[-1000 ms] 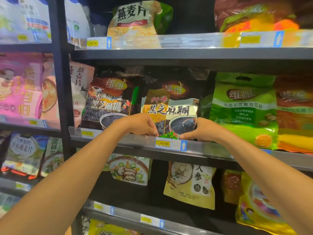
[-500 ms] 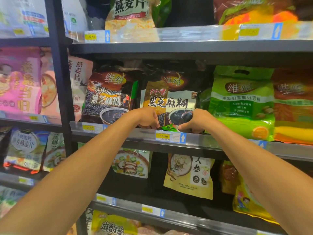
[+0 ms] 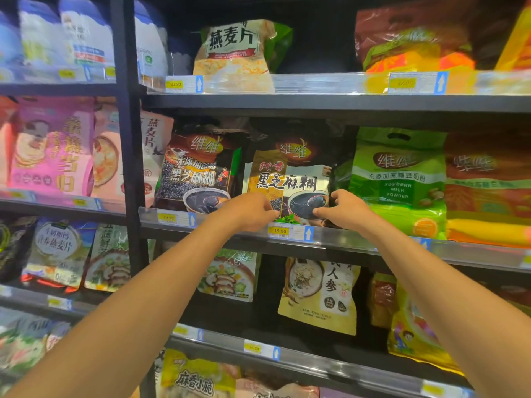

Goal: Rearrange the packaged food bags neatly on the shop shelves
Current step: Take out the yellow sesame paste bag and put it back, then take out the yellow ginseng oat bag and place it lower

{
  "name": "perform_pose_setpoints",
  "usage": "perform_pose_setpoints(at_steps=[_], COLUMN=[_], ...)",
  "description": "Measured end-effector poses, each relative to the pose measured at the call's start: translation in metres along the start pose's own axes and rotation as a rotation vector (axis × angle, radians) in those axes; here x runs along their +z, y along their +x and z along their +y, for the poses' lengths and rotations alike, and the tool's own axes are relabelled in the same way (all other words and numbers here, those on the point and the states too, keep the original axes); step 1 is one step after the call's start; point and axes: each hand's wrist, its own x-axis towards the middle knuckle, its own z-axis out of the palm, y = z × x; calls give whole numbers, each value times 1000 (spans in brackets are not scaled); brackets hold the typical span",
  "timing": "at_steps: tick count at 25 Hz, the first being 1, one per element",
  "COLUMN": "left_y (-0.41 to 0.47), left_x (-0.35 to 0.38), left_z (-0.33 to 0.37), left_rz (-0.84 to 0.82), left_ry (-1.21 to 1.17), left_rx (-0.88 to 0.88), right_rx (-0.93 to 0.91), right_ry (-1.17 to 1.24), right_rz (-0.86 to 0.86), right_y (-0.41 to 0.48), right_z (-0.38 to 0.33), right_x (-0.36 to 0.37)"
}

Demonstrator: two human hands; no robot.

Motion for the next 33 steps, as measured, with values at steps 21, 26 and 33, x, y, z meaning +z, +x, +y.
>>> perform_pose_setpoints(at_steps=[21, 26, 33], left_y=[-155, -108, 14], left_x=[191, 246, 309], left_z=[-23, -35, -54], left_rz=[369, 209, -63], left_ry=[-131, -271, -493], left_rx=[134, -3, -248], right_rx=[-255, -48, 244], right_ry=[13, 110, 104], right_rz=[286, 207, -11], right_y=[-201, -170, -82], right_z=[127, 177, 234], right_x=[101, 135, 186])
